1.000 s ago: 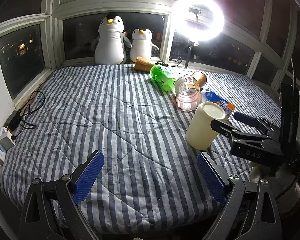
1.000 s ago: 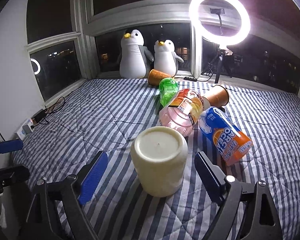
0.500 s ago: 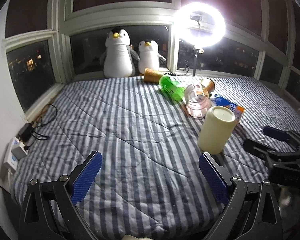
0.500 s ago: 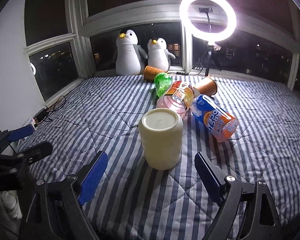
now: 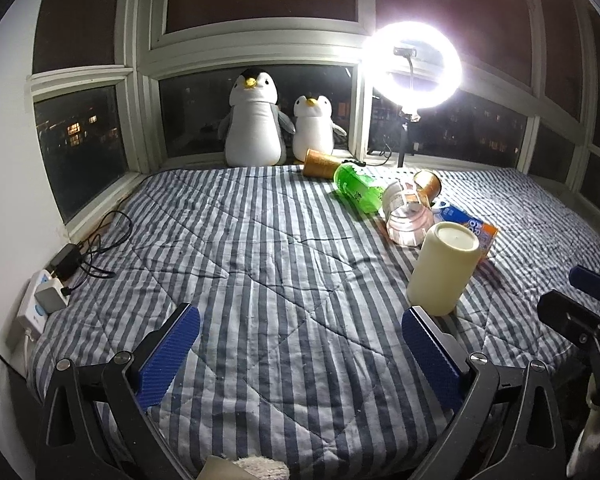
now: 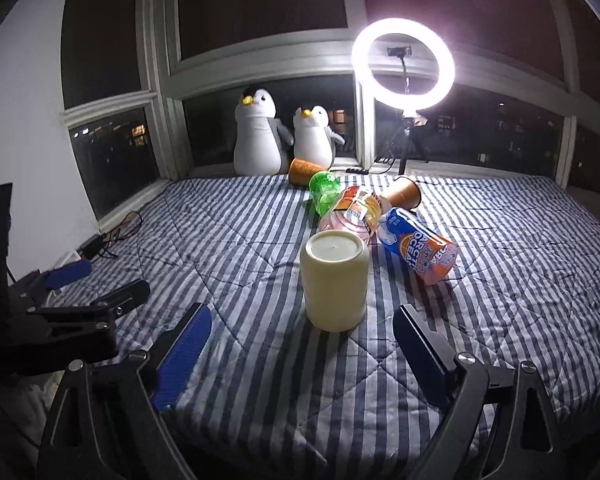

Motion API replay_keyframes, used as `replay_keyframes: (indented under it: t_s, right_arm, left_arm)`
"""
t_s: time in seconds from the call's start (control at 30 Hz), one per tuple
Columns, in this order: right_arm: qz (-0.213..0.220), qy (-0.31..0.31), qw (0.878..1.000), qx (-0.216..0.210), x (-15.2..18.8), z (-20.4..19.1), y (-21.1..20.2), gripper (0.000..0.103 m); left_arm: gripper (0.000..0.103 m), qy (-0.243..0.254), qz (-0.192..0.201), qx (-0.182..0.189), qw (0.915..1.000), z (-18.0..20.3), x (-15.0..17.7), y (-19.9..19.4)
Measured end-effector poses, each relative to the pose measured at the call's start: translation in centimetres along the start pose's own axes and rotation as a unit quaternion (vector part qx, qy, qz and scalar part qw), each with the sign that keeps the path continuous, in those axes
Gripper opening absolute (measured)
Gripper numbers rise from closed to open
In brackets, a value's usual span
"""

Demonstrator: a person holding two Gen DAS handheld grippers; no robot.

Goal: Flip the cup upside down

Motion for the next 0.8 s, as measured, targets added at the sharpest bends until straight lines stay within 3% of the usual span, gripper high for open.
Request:
replay_keyframes:
  t_s: [0.3,0.57,0.8]
  right_arm:
    - [0.054,0.020,0.998,0.030,-0.5,-0.3,-2.8,0.097]
    - [0.060,0.023,0.997,0.036,-0.7,-0.1,-3.3,0.098]
    - [0.059,0.026,0.997,0.034,-0.7,0.0,-3.1,0.098]
  left_arm:
    - [0.102,-0.010,0.044,0.001,0.9990,0.0,-0.6,-3.5]
    - [0.102,-0.008,0.084,-0.010,0.9964,0.1,-1.1,-6.3]
    - [0.102,-0.008,0.089,-0.009,0.9960,0.3,-1.4,-6.8]
Point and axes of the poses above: each gripper's, at about its wrist camera, not at the fingertips, and y roughly the way its jaws point, z to its right, x to its underside, the point moved 5 cm from there along y, roughly the way its jaws point, and after that the axes turned 8 degrees about -z, right-handed, at the moved point
